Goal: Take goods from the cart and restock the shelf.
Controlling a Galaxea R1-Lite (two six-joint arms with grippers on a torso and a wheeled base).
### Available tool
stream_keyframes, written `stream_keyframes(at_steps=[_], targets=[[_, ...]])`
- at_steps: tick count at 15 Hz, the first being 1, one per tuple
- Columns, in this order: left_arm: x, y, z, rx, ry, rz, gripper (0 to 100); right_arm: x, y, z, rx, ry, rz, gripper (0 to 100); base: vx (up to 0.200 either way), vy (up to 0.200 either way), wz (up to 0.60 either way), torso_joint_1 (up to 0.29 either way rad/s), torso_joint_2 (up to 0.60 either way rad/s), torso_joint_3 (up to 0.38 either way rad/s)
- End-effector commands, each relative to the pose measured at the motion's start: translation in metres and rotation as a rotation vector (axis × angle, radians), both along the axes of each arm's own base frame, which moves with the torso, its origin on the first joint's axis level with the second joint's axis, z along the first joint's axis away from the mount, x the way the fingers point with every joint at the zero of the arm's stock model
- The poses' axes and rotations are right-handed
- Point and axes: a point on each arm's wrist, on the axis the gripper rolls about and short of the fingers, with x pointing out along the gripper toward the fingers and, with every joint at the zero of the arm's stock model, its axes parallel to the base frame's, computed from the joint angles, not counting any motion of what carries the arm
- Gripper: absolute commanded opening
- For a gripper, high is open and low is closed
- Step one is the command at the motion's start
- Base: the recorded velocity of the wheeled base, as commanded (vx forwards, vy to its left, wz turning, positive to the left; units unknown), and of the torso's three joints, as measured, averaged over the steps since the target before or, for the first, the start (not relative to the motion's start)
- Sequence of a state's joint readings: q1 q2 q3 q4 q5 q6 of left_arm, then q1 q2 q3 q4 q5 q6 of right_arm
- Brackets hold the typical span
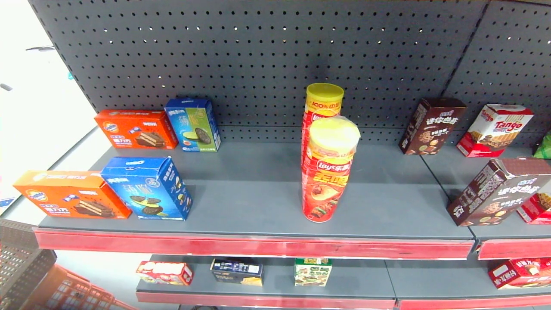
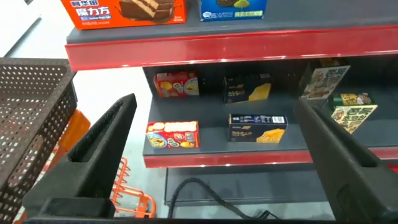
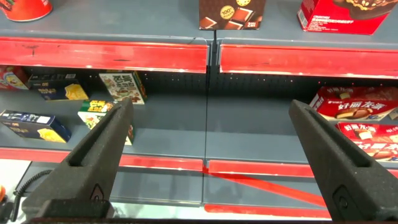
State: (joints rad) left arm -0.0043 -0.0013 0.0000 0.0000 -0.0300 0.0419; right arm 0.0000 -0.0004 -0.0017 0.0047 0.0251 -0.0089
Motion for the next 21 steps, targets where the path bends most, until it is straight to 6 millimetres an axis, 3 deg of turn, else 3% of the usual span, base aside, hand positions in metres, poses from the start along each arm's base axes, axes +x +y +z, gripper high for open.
stream_keyframes(at_steps=[1,14,16,21], targets=[[0.0001,0.0000,0.0000,0.000,0.001,0.001,100,0.0000,0.0000,0.0000,0.000,0.001,0.001,100,0.000,0.000,0.00,0.000,0.00,0.000],[0.0001,-0.0002,0.0003,0.032,-0.003,-0.012,100,0.0000,0.0001,0.0000,-0.002,0.000,0.003,100,0.000,0.000,0.00,0.000,0.00,0.000],[0.0001,-0.0001,0.0002,0.033,-0.001,-0.004,100,0.0000,0.0001,0.0000,-0.002,0.000,0.003,100,0.000,-0.200,0.00,0.002,0.00,-0.002],[0.0001,-0.0002,0.0000,0.019,0.001,-0.010,100,0.0000,0.0000,0.0000,0.000,0.001,0.001,100,0.000,0.000,0.00,0.000,0.00,0.000]])
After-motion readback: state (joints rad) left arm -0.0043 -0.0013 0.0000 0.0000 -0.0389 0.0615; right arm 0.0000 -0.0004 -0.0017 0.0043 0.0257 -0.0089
